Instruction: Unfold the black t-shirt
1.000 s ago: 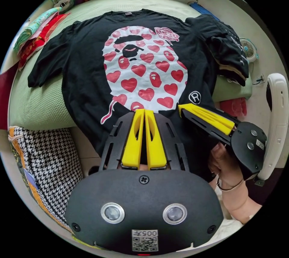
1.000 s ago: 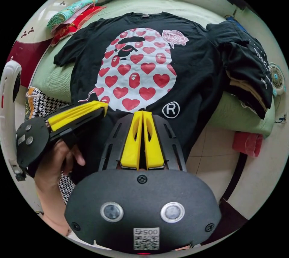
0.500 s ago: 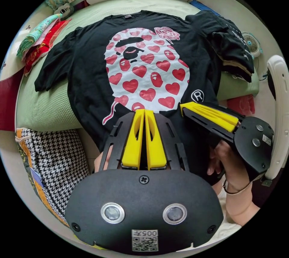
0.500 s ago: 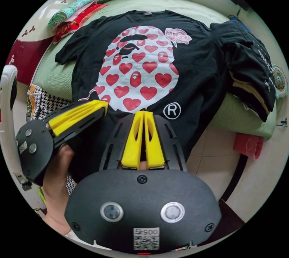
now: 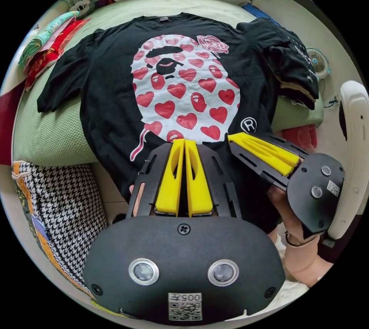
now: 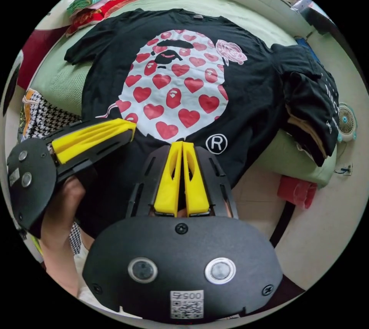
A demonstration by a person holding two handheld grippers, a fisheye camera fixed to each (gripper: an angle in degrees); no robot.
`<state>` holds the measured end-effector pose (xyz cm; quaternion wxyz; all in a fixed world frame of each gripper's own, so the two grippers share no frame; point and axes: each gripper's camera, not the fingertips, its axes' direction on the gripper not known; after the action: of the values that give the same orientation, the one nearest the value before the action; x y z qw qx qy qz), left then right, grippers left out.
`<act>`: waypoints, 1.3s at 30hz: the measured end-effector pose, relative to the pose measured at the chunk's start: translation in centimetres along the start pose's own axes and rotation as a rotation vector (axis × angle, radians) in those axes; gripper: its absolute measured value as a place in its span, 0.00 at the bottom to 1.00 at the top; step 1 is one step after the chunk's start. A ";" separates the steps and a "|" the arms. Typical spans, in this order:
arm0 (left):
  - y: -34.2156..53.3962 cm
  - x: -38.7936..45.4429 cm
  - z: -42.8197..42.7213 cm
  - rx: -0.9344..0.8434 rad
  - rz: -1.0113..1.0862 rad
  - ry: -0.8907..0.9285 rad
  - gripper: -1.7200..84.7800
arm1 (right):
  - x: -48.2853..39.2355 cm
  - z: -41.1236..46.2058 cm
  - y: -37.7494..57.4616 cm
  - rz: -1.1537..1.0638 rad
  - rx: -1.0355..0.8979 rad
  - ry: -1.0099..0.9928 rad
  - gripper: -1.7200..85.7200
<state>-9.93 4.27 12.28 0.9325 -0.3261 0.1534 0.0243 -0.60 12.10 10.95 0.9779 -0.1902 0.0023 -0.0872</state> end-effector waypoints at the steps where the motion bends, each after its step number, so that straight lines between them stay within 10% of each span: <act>1: 0.0 0.0 0.1 0.001 0.000 0.004 0.01 | 0.2 0.0 0.0 0.007 0.003 -0.018 0.01; 39: -0.4 0.1 1.0 0.005 -0.006 0.027 0.01 | 2.1 0.9 1.6 0.040 0.016 -0.137 0.01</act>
<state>-9.49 4.57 13.21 0.9313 -0.3244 0.1651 0.0167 1.81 13.48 11.27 0.9788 -0.1877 -0.0615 -0.0545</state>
